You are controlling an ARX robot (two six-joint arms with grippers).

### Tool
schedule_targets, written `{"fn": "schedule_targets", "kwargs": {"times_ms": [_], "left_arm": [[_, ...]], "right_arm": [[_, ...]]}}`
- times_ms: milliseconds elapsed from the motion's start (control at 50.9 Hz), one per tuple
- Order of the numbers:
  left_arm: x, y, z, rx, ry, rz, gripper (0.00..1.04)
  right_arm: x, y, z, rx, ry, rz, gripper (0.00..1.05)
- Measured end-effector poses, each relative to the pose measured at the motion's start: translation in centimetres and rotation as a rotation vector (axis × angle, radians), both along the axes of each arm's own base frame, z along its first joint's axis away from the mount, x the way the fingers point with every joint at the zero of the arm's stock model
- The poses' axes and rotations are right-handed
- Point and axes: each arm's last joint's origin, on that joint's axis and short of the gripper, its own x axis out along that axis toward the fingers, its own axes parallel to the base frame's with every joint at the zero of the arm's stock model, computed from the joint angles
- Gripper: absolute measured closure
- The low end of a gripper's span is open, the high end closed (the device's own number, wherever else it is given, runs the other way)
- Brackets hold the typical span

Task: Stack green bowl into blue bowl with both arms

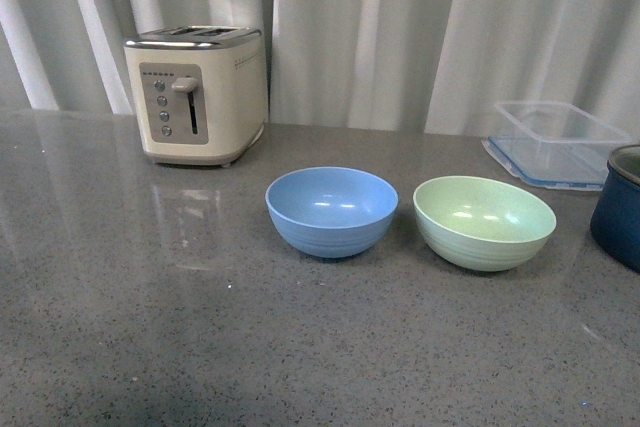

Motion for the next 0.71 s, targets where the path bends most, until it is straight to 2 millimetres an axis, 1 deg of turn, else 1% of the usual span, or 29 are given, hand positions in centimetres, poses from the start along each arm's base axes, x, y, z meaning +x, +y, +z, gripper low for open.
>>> {"fn": "schedule_targets", "kwargs": {"times_ms": [59, 196, 707], "left_arm": [[-0.6, 0.5, -0.3, -0.001, -0.002, -0.02, 1.01], [-2.1, 1.2, -1.0, -0.001, -0.007, 0.006, 1.01], [-5.5, 1.2, -2.6, -0.001, -0.004, 0.002, 1.01]], "right_arm": [[0.0, 0.0, 0.0, 0.0, 0.0, 0.0, 0.1], [0.0, 0.0, 0.0, 0.0, 0.0, 0.0, 0.1], [0.0, 0.0, 0.0, 0.0, 0.0, 0.0, 0.1]]}}
